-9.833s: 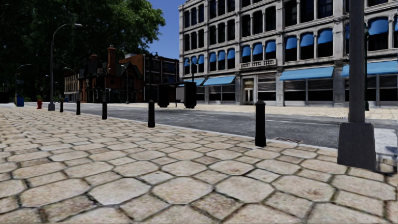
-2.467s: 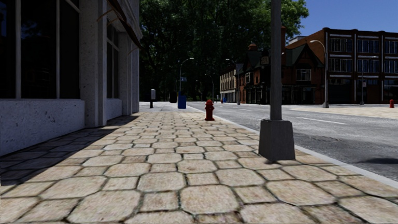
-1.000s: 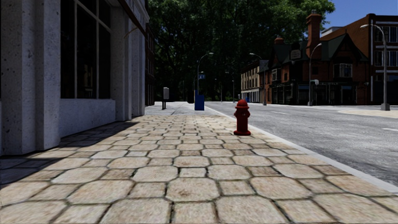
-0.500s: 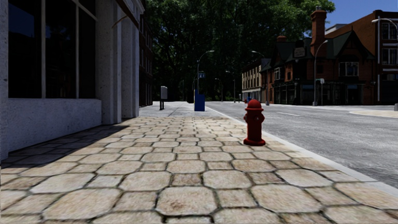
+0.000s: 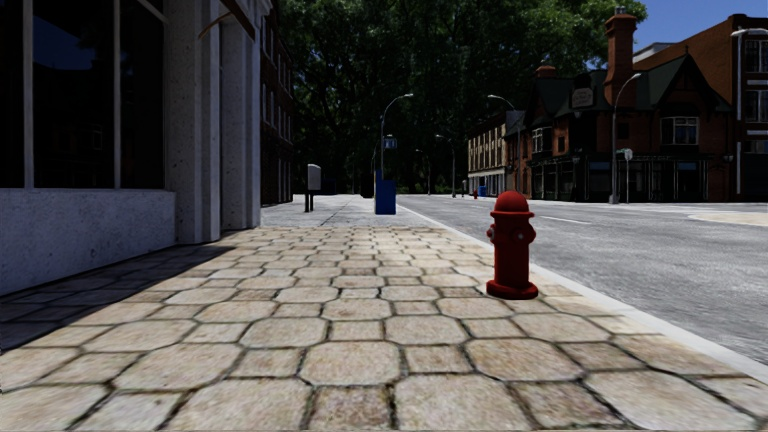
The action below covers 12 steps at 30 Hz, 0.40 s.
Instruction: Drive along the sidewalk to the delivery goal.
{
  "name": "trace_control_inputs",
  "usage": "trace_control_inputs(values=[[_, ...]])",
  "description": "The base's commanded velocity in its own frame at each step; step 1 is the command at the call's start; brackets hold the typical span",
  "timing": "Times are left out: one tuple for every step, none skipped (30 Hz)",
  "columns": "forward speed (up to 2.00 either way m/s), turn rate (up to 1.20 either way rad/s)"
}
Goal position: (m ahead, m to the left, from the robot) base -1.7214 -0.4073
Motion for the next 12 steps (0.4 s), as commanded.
trace_control_inputs(values=[[0.0,0.0],[0.0,0.0],[0.0,0.0],[0.0,0.0],[0.0,0.0],[0.0,0.0],[0.0,0.0],[0.0,0.0],[0.0,0.0],[0.0,0.0],[0.0,0.0],[0.0,0.0]])
